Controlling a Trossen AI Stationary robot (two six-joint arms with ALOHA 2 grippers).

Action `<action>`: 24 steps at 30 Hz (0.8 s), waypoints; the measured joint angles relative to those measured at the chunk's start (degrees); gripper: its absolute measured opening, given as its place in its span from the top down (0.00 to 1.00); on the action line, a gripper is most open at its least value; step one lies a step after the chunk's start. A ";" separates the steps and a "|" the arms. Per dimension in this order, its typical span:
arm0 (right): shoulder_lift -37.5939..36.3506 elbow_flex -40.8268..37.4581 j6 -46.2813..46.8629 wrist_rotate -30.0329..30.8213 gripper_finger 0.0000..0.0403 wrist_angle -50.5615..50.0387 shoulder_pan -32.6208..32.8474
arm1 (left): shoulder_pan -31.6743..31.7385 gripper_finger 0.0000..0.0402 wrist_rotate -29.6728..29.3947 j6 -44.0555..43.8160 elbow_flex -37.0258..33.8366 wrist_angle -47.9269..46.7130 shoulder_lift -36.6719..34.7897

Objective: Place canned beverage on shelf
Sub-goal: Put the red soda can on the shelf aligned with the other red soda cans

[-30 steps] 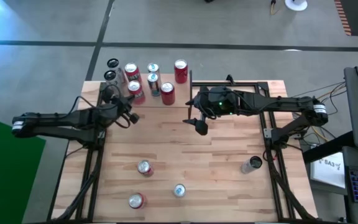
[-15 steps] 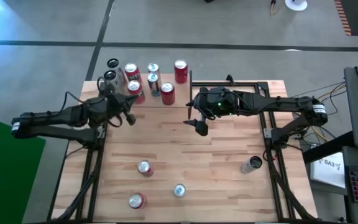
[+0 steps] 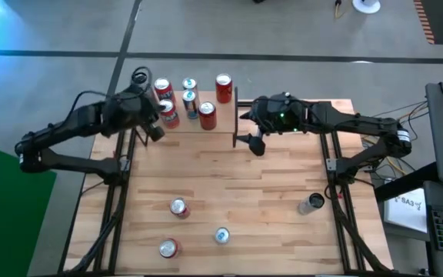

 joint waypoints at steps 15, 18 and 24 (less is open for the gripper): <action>-0.29 -0.69 -1.11 -0.03 0.11 -0.44 -0.74 | 9.09 1.00 10.33 8.57 11.66 -16.00 13.04; -0.29 -0.82 -1.07 -0.03 0.11 -0.40 -0.72 | 10.06 1.00 10.33 8.68 12.09 -16.05 13.37; -0.27 -0.94 -0.96 -0.05 0.11 -0.38 -0.72 | 12.56 1.00 10.31 8.96 12.24 -16.04 14.11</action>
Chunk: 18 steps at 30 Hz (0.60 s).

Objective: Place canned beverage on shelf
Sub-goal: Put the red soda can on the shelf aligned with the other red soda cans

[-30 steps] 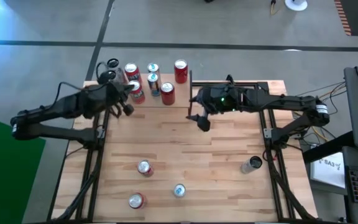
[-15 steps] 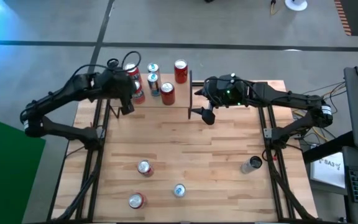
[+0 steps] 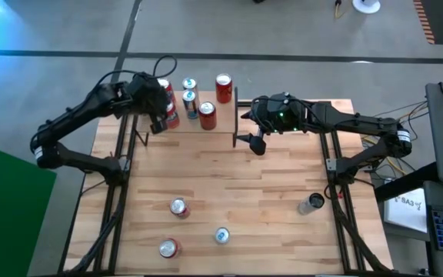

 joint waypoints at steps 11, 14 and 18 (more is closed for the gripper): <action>0.00 -0.09 0.44 0.00 0.11 0.01 0.00 | 1.20 1.00 -0.44 -0.08 0.00 0.67 2.52; 0.02 -0.17 0.44 0.02 0.11 0.01 0.00 | 1.22 1.00 -1.45 0.32 0.02 0.65 2.60; 0.02 -0.31 0.44 0.00 0.11 0.03 0.00 | 1.29 1.00 -3.65 0.66 -0.01 0.31 2.48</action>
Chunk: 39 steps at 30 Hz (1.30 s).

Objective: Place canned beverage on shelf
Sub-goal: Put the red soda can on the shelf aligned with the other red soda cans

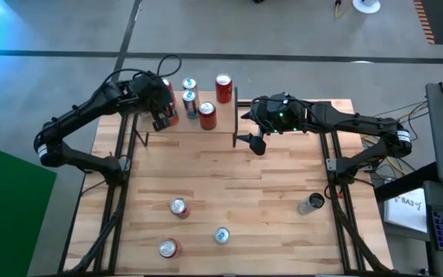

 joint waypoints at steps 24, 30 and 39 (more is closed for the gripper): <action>0.00 -0.11 0.00 0.02 0.11 0.02 0.00 | -0.24 1.00 11.34 0.24 1.49 -2.66 -2.09; 0.00 -0.11 0.00 0.02 0.11 0.04 0.00 | -0.46 1.00 16.97 -0.10 1.38 -5.92 -1.94; 0.00 -0.11 0.00 0.02 0.11 0.20 0.00 | -0.41 1.00 8.56 -1.23 0.38 -5.80 0.25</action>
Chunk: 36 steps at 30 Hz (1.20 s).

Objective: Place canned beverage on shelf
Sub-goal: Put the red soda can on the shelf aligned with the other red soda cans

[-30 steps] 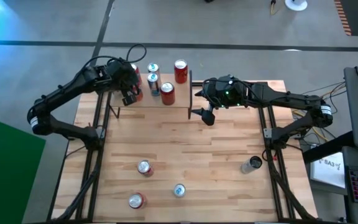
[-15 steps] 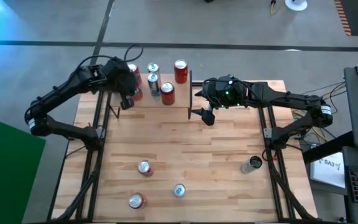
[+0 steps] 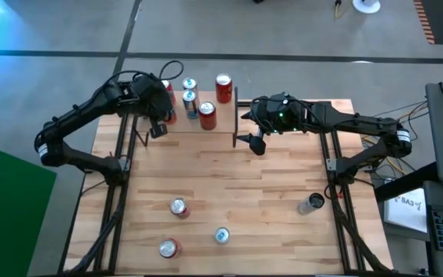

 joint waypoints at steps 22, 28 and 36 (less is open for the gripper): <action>0.02 0.00 0.00 0.00 0.11 0.00 0.00 | 0.09 1.00 -9.47 -1.53 -0.02 -1.01 -0.05; 0.02 0.00 0.00 0.00 0.11 -0.02 0.00 | 0.09 1.00 -9.57 -2.03 -0.02 -1.09 -0.07; 0.02 0.00 0.00 0.00 0.11 -0.09 0.00 | 0.09 1.00 -9.81 -2.56 -0.02 -2.04 -0.13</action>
